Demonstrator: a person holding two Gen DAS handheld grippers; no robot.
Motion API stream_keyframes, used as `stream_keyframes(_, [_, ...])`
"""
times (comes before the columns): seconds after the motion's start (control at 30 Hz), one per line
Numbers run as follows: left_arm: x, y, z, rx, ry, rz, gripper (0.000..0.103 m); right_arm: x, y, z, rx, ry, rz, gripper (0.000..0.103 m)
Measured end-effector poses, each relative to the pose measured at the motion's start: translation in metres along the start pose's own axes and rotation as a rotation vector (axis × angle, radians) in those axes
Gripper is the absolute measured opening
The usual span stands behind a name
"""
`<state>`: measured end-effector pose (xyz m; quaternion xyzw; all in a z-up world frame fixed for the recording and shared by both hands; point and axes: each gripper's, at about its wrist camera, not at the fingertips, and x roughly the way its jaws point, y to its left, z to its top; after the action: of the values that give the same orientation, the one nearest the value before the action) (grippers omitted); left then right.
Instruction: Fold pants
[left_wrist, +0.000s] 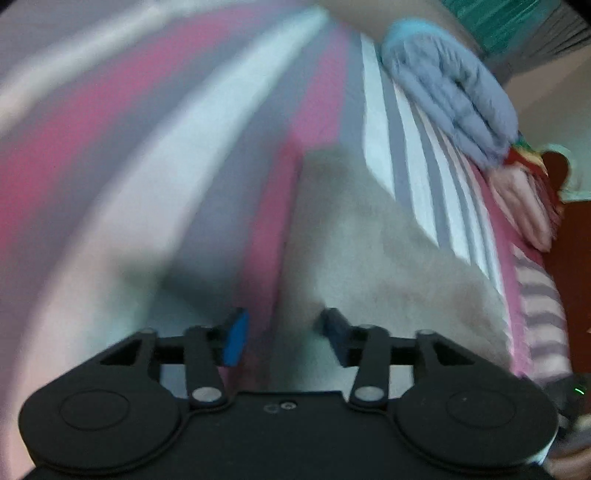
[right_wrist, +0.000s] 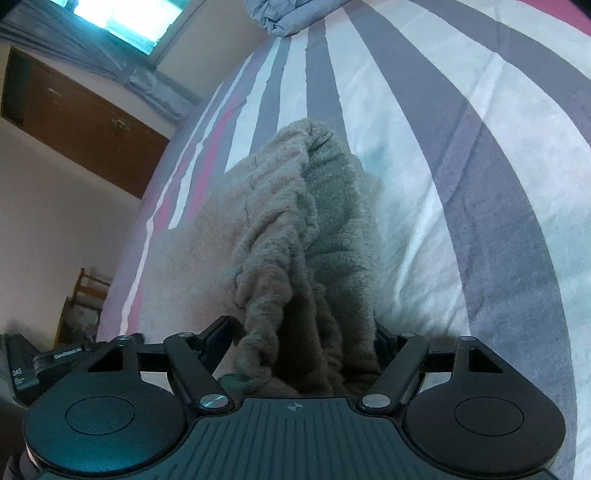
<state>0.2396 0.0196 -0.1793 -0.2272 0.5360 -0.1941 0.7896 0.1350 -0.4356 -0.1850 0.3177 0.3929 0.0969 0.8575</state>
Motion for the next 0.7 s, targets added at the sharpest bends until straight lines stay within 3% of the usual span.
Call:
stream_keyframes(0.03, [0.01, 0.005, -0.001, -0.038, 0.037, -0.047, 0.065, 0.001, -0.001, 0.001, 0.011, 0.0, 0.003, 0.075])
stream_keyframes(0.1, [0.022, 0.01, -0.006, -0.087, 0.014, -0.108, 0.079, 0.0, -0.005, 0.004, 0.029, -0.004, 0.01, 0.075])
stream_keyframes(0.13, [0.025, 0.008, -0.007, -0.088, -0.002, -0.12, 0.078, 0.0, -0.005, 0.004, 0.031, -0.007, 0.012, 0.075])
stream_keyframes(0.27, [0.035, -0.007, -0.004, -0.04, -0.02, -0.095, 0.041, -0.005, -0.011, 0.002, 0.039, -0.022, 0.022, 0.075])
stream_keyframes(0.3, [0.033, -0.004, -0.002, -0.053, -0.026, -0.1, 0.027, -0.008, -0.013, 0.003, 0.042, -0.025, 0.023, 0.075])
stream_keyframes(0.33, [0.029, -0.003, -0.001, -0.062, -0.037, -0.111, 0.017, -0.012, -0.015, 0.002, 0.044, -0.03, 0.02, 0.066])
stream_keyframes(0.37, [0.023, -0.005, 0.0, -0.057, -0.053, -0.121, 0.016, -0.014, -0.015, 0.0, 0.052, -0.036, 0.016, 0.054])
stream_keyframes(0.43, [0.01, -0.019, -0.001, 0.004, -0.109, -0.11, 0.014, -0.018, -0.015, -0.003, 0.075, -0.05, 0.052, 0.048])
stream_keyframes(0.6, [-0.028, -0.078, 0.019, 0.188, -0.301, -0.13, 0.014, -0.038, 0.011, 0.003, 0.01, -0.137, 0.099, 0.043])
stream_keyframes(0.7, [-0.035, -0.086, 0.034, 0.212, -0.33, -0.135, 0.014, -0.057, 0.032, 0.016, -0.046, -0.204, 0.14, 0.043])
